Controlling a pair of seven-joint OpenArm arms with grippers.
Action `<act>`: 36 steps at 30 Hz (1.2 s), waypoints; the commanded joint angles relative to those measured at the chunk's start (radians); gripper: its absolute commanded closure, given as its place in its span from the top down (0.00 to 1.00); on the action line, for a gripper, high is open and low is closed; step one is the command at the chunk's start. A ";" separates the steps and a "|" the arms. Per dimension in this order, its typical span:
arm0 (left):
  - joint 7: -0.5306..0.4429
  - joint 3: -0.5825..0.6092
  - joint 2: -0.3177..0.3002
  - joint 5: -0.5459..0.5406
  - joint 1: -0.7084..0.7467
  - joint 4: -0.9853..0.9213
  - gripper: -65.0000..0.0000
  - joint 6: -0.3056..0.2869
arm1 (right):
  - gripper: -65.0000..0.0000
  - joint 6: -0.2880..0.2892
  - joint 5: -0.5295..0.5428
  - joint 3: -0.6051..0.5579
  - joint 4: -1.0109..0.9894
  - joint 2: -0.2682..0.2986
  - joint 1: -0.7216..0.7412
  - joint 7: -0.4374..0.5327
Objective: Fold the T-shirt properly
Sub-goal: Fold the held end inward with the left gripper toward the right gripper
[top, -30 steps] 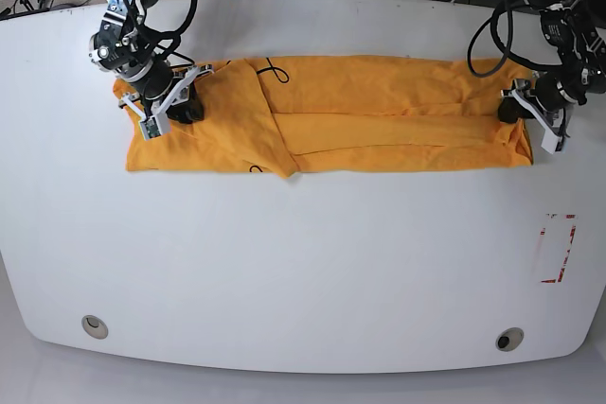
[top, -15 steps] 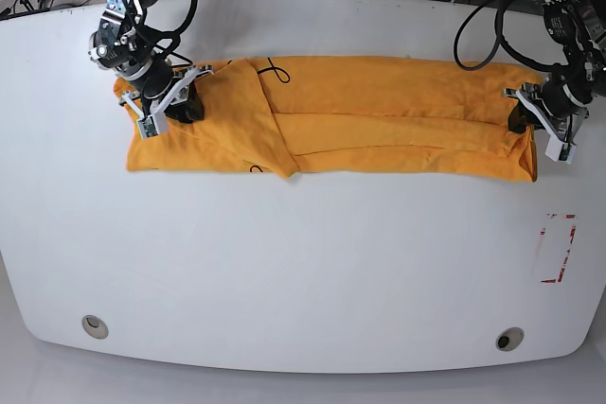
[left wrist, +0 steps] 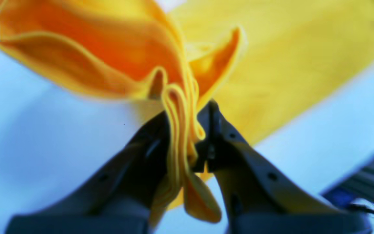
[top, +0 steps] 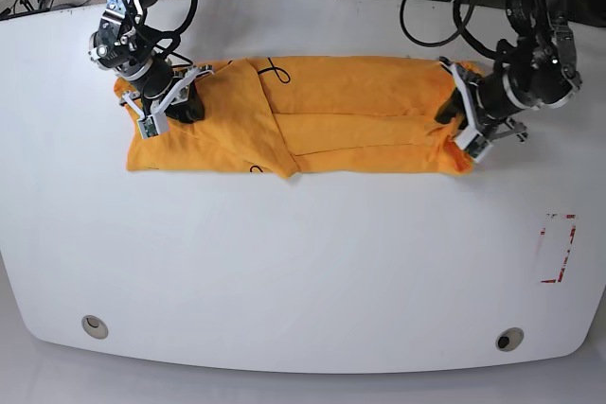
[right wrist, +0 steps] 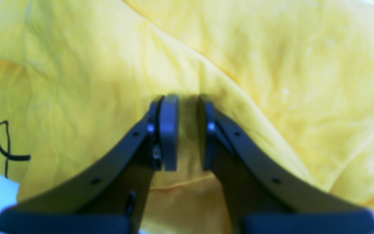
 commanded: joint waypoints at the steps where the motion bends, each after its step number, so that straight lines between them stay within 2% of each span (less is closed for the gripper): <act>1: -0.015 0.063 0.031 -0.012 -0.011 0.029 0.04 -0.001 | 0.17 -0.005 -0.045 -0.004 -0.008 0.001 -0.011 -0.087; 5: -0.015 0.112 0.102 -0.004 -0.049 0.019 0.04 -0.001 | 0.17 -0.005 -0.044 -0.004 -0.008 0.001 -0.011 -0.087; 18: -0.015 0.212 0.225 0.043 -0.097 0.010 0.04 -0.001 | 0.17 -0.005 -0.041 -0.004 -0.008 0.001 -0.008 -0.087; 30: -0.015 0.226 0.232 0.043 -0.121 0.006 0.05 -0.001 | 0.17 -0.005 -0.041 -0.006 -0.007 0.001 -0.008 -0.087; 36: -0.015 0.228 0.236 0.043 -0.121 0.006 0.21 -0.001 | 0.17 -0.005 -0.041 -0.008 -0.007 0.001 -0.007 -0.087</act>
